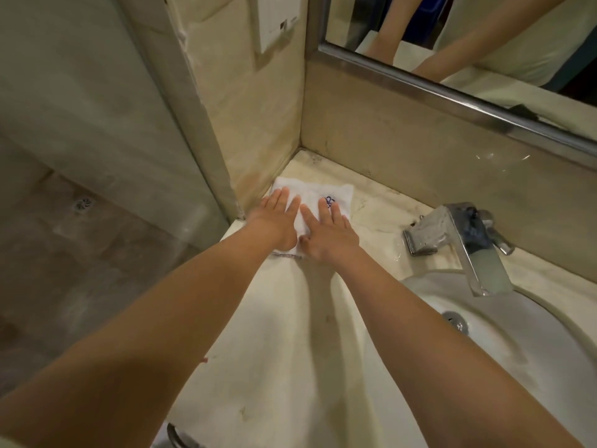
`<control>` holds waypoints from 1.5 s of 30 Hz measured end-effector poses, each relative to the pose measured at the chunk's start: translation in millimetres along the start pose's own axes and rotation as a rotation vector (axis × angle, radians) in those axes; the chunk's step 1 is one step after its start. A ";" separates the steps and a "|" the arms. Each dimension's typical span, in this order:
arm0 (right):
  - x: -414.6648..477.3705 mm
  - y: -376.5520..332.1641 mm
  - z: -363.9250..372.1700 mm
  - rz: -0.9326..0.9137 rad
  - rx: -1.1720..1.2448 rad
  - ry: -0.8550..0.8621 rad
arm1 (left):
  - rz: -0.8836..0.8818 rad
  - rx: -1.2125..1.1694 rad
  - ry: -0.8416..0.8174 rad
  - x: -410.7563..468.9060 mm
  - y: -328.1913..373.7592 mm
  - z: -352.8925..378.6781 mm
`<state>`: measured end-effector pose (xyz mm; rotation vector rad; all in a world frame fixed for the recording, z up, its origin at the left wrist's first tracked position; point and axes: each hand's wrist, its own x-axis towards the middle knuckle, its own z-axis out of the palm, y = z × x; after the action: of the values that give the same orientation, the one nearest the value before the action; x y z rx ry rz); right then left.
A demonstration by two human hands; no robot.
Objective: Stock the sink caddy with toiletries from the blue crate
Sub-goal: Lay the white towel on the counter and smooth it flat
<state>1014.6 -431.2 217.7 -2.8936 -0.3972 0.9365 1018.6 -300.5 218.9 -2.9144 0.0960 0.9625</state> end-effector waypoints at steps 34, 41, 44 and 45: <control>-19.3 4.2 11.2 0.037 -0.020 0.027 | 0.053 0.096 -0.002 -5.1 10.1 -3.4; -61.0 -23.8 44.9 0.024 -0.028 0.004 | 0.033 0.092 -0.016 -51.6 -0.3 35.1; -78.3 -40.5 58.7 0.017 -0.042 -0.004 | 0.018 0.094 -0.022 -73.3 -8.6 51.2; -83.6 -46.5 63.2 0.014 -0.043 -0.008 | 0.014 0.094 -0.025 -80.5 -11.3 56.5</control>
<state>902.1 -409.2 220.6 -2.9356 -0.4033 0.9538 921.5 -281.3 222.2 -2.8191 0.1561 0.9687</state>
